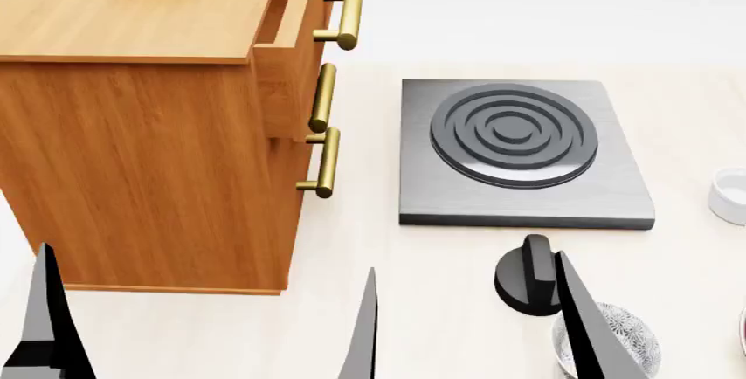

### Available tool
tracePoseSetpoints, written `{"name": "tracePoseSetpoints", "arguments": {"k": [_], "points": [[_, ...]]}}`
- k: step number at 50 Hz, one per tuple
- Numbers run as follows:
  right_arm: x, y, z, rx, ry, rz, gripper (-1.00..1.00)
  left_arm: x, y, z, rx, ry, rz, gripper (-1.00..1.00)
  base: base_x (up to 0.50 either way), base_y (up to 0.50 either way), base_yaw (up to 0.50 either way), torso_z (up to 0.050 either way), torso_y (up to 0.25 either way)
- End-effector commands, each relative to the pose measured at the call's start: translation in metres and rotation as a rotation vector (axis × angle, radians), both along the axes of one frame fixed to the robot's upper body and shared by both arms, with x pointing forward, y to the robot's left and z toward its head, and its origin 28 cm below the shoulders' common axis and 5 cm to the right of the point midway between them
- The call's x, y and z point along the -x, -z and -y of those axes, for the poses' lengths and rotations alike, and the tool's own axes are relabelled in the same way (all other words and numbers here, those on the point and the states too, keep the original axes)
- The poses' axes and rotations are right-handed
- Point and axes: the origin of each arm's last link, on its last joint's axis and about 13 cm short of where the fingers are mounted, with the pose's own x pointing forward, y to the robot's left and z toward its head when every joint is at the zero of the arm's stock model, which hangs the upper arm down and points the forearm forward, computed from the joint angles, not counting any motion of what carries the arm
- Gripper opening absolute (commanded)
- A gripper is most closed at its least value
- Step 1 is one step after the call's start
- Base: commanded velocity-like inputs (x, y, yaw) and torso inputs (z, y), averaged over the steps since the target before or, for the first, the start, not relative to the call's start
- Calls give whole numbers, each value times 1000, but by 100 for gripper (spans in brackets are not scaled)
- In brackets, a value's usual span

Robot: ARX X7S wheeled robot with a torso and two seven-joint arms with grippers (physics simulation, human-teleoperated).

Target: Pick the akita bowl on the wooden cabinet and place it on the plate.

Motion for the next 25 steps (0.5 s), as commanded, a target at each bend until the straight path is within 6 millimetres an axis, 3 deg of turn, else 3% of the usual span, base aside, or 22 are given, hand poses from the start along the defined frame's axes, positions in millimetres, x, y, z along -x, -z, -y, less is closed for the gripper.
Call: {"name": "tracePoseSetpoints", "arguments": {"k": [1,25], "points": [[1,1,1,4,11,-7,100,0,0,1,0,2,2,100,398,0,0,0,0],[0,1,1,11,20,-11,100,2,-3,0,2,0,13,100,366,0,0,0,1]]}}
